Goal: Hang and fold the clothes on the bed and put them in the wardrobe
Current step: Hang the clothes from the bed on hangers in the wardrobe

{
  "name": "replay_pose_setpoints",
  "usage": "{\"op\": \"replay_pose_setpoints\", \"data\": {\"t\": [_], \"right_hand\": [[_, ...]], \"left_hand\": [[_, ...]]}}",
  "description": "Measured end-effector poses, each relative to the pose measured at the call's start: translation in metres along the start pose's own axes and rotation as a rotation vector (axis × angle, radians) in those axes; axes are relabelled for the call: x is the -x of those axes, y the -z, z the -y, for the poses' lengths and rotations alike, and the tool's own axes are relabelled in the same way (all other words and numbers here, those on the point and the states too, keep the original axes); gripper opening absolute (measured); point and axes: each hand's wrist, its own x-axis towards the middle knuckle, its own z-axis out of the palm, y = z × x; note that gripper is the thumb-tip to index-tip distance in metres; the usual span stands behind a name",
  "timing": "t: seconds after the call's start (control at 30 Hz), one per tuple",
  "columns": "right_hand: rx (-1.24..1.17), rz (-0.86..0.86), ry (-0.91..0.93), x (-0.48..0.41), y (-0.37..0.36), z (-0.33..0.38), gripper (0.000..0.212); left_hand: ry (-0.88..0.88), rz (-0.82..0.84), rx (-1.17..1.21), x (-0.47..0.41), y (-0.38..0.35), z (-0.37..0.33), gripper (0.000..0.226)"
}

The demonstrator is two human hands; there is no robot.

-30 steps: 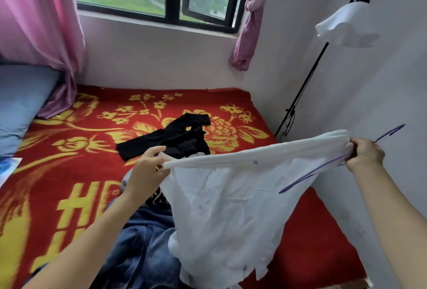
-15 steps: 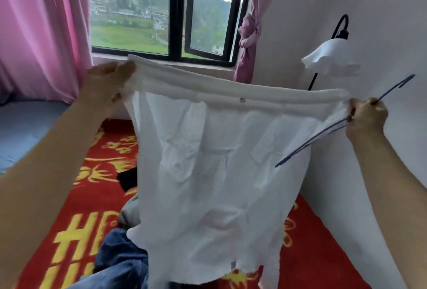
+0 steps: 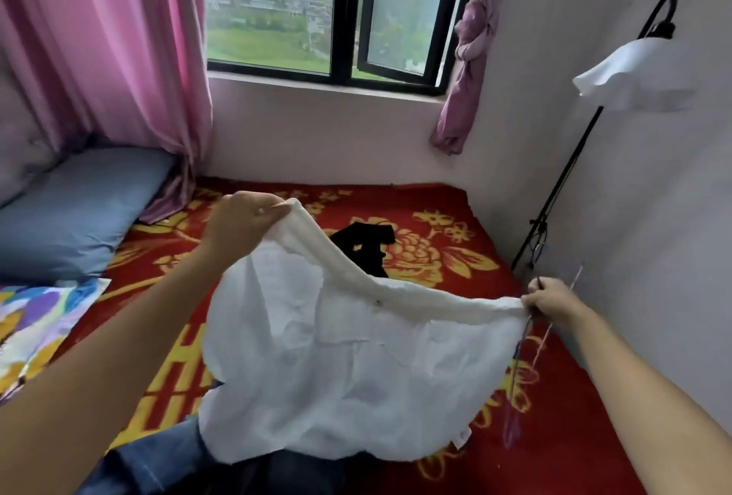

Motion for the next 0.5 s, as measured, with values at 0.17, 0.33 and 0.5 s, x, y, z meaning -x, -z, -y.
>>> {"op": "replay_pose_setpoints", "data": {"t": [0.17,0.33,0.5], "right_hand": [[0.111,0.317,-0.085,0.023,-0.036,0.000,0.037],[0.044,0.381,0.190,0.050,-0.063,0.033,0.029],[-0.079,0.432,0.333,0.081,-0.066,0.062,0.014]], "left_hand": [[0.149,0.198,-0.065,0.006,-0.018,0.005,0.031],[0.198,0.289,-0.228,0.017,-0.035,0.012,0.031],[0.224,0.235,-0.263,0.022,-0.041,0.019,0.030]]}}
